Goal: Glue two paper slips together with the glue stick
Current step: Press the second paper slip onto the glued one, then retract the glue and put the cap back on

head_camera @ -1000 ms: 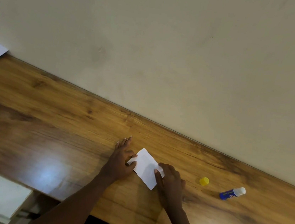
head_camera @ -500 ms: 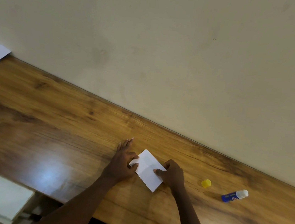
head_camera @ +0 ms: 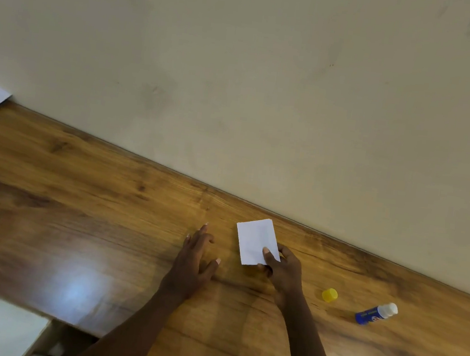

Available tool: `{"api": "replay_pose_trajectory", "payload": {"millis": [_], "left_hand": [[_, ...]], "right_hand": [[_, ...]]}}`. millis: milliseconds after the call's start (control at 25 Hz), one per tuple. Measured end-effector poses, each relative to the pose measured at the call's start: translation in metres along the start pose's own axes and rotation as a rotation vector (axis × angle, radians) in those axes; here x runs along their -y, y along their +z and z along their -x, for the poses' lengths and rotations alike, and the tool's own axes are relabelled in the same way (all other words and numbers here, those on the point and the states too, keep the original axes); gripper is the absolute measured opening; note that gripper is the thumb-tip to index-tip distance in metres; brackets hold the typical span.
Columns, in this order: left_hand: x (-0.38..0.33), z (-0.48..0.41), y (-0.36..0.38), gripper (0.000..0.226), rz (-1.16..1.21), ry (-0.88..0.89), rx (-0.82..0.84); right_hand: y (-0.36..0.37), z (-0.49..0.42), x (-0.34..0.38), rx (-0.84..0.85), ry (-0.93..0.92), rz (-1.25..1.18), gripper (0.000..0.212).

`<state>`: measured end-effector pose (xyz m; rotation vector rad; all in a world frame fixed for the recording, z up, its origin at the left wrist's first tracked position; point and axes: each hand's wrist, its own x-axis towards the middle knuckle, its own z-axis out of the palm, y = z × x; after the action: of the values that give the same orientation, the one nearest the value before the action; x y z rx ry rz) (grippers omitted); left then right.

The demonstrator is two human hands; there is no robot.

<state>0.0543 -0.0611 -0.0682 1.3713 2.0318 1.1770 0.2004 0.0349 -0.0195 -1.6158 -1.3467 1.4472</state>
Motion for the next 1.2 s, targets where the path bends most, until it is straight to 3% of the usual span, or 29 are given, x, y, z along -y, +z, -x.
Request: {"api": "replay_pose_trajectory", "payload": {"millis": [160, 400, 600, 760, 920, 1040, 1200], "left_hand": [[0.003, -0.001, 0.001, 0.054, -0.026, 0.006, 0.024], [0.008, -0.003, 0.005, 0.054, -0.109, 0.043, 0.014], [0.003, -0.004, 0.002, 0.060, -0.129, 0.023, 0.032], [-0.025, -0.018, 0.008, 0.061, -0.094, -0.122, 0.031], [-0.081, -0.036, 0.048, 0.071, -0.021, -0.035, 0.129], [-0.121, -0.034, 0.093, 0.081, 0.022, 0.000, 0.292], [-0.145, -0.019, 0.148, 0.080, -0.039, 0.019, 0.479]], "right_hand": [[0.020, -0.012, 0.003, -0.018, 0.084, -0.156, 0.048], [0.032, -0.014, -0.014, -0.151, -0.118, 0.410, 0.059], [0.026, -0.003, -0.010, -0.177, -0.178, 0.515, 0.065], [-0.025, 0.001, 0.008, -0.279, -0.392, 0.530, 0.055], [-0.108, 0.002, 0.018, -0.503, -0.506, 0.603, 0.047], [-0.165, 0.007, 0.004, -0.617, -0.439, 0.492, 0.058], [-0.204, 0.010, -0.038, -0.497, -0.299, 0.227, 0.072]]}}
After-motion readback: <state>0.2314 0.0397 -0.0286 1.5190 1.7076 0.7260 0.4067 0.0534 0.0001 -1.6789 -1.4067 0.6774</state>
